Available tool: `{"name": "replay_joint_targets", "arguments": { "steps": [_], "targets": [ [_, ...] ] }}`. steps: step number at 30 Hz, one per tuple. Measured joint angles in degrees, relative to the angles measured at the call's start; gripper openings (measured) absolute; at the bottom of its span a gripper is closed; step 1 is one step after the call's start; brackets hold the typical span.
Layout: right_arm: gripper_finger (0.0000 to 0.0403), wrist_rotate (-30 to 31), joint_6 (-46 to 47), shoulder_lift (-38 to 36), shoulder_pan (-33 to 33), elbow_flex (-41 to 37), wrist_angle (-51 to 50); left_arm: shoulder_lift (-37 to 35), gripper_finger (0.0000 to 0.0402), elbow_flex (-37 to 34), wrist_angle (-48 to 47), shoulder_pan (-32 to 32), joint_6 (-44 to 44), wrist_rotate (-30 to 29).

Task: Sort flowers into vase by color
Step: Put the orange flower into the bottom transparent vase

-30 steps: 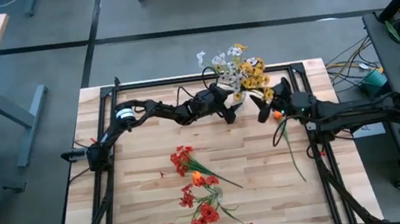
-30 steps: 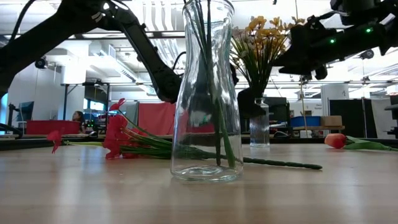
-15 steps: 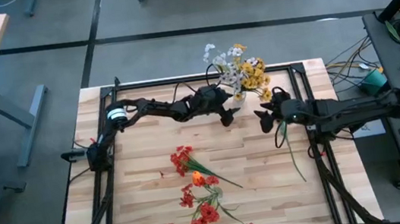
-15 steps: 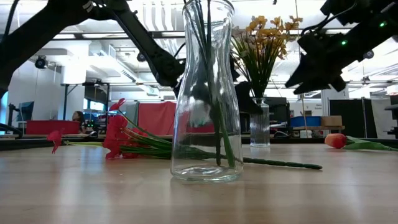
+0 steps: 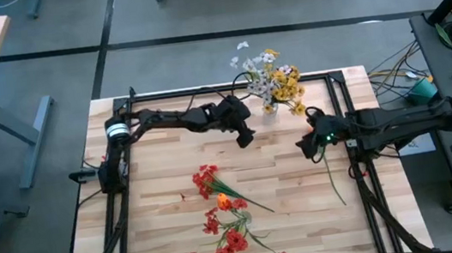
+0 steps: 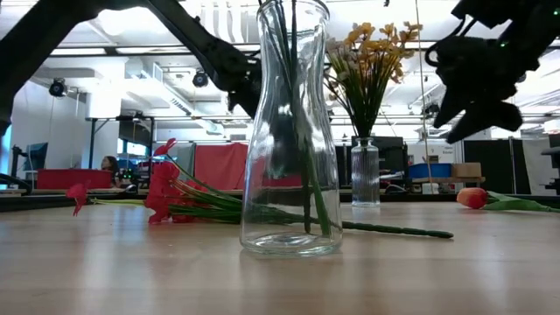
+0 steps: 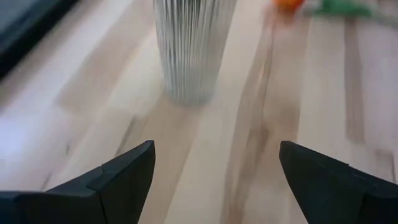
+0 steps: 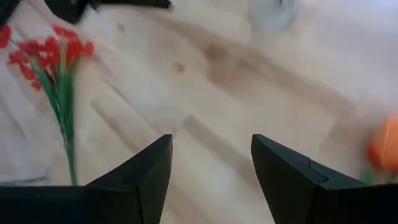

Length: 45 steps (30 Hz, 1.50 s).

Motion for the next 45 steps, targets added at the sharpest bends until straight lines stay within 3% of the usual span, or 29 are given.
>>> {"name": "replay_joint_targets", "arguments": {
  "steps": [7, 22, 33, 45],
  "targets": [
    [0.021, -4.26, 5.16, 0.0, -0.02, 2.47, -10.59, -3.27, 0.0327, 0.0, -8.08, -0.07, 0.11, -0.01],
    [0.021, -5.89, 7.13, 0.0, -0.02, 2.58, -13.03, -10.09, 0.0327, 0.0, -10.9, -0.11, 1.7, 0.02],
    [0.021, -7.2, 15.81, 0.84, -0.04, 2.51, -23.03, -14.81, 0.0327, 0.02, -11.4, -0.11, 4.28, -0.11],
    [0.021, -7.22, 14.26, 17.06, -0.02, 2.53, -23.24, -22.3, 0.0307, -1.04, -14.5, -0.27, 5.84, -0.54]
  ]
}}
